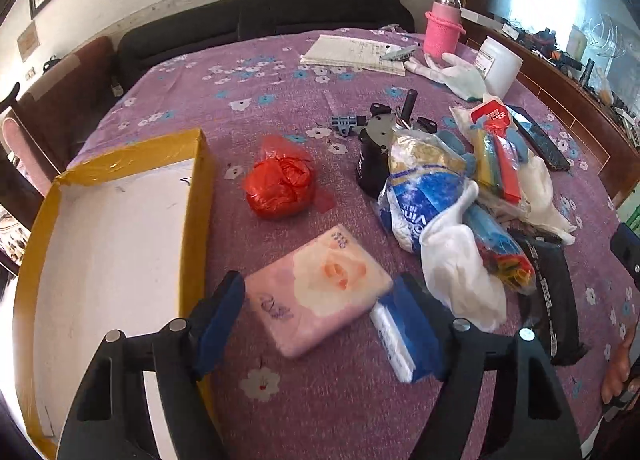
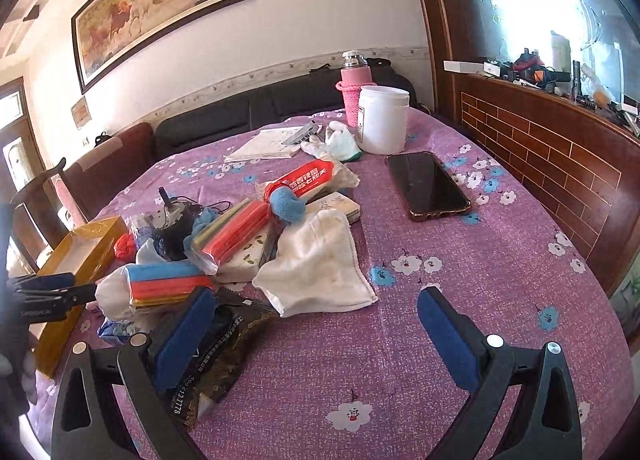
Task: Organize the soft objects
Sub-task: 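Grasp the pink tissue pack with the left tool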
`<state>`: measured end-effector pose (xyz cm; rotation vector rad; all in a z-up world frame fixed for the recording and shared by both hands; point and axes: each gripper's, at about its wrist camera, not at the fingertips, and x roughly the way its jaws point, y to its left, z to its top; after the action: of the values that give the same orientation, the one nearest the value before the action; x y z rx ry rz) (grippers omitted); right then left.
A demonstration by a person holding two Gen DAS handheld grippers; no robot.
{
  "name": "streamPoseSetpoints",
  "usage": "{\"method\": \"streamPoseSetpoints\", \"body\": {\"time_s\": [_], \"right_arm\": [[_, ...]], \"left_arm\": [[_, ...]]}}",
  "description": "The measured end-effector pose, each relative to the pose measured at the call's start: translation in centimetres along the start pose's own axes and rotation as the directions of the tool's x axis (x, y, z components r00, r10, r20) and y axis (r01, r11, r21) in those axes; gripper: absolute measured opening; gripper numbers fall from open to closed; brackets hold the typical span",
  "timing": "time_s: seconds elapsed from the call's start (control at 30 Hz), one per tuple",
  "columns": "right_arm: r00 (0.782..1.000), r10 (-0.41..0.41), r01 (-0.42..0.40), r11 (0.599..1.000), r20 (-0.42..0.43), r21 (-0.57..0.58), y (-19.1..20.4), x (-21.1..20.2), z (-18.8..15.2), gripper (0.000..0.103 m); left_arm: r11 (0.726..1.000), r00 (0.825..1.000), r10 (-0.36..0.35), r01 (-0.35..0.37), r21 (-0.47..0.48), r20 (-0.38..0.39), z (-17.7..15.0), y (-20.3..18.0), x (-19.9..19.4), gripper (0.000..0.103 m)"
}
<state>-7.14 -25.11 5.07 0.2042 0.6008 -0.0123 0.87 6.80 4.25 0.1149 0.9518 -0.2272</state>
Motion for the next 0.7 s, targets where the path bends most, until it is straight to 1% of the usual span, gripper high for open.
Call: {"method": "streamPoseSetpoints", "body": {"time_s": [0.1,0.17,0.2,0.27,0.33,0.4,0.5,0.57,0.67,0.7], "right_arm": [[1.0,0.002,-0.002,1.0,-0.009,0.008,-0.2,0.2,0.1,0.102],[1.0,0.003,-0.002,1.0,-0.016,0.011,-0.3,0.3,0.1,0.102],[1.0,0.003,-0.003,1.0,-0.017,0.011,-0.3,0.4,0.0,0.102],[1.0,0.001,0.0,1.0,-0.019,0.011,-0.3,0.5,0.0,0.102],[1.0,0.001,0.0,1.0,-0.028,0.008,-0.2,0.7,0.0,0.102],[0.999,-0.002,0.002,1.0,-0.032,0.006,-0.2,0.8,0.0,0.102],[0.999,-0.006,0.006,1.0,-0.033,0.006,-0.2,0.9,0.0,0.102],[0.999,-0.01,0.01,1.0,-0.039,0.006,-0.2,1.0,0.0,0.102],[0.998,-0.019,0.019,1.0,-0.052,0.004,-0.2,1.3,0.0,0.102],[0.998,-0.02,0.02,1.0,-0.055,0.003,-0.2,1.4,0.0,0.102]], "left_arm": [[1.0,0.997,-0.021,0.021,0.0,-0.074,0.8,0.1,2.6,0.077],[1.0,0.997,-0.017,0.018,0.015,-0.074,0.8,-0.3,2.6,0.077],[0.999,0.996,-0.028,0.031,0.025,-0.083,0.6,-0.5,2.3,0.077],[0.996,0.992,-0.076,0.08,0.039,-0.099,0.0,-1.2,1.6,0.071],[0.99,0.988,-0.104,0.114,0.086,-0.111,-0.8,-2.3,0.5,0.059],[0.983,0.986,-0.117,0.132,0.131,-0.115,-1.5,-3.2,-0.6,0.052],[0.979,0.989,-0.119,0.131,0.155,-0.084,-2.0,-3.3,-1.8,0.052],[0.977,0.994,-0.093,0.103,0.185,-0.06,-2.2,-3.1,-2.1,0.054],[0.969,0.995,-0.072,0.086,0.23,-0.066,-2.6,-2.9,-1.6,0.059],[0.961,0.995,-0.067,0.084,0.265,-0.073,-2.7,-3.2,-1.3,0.064]]}}
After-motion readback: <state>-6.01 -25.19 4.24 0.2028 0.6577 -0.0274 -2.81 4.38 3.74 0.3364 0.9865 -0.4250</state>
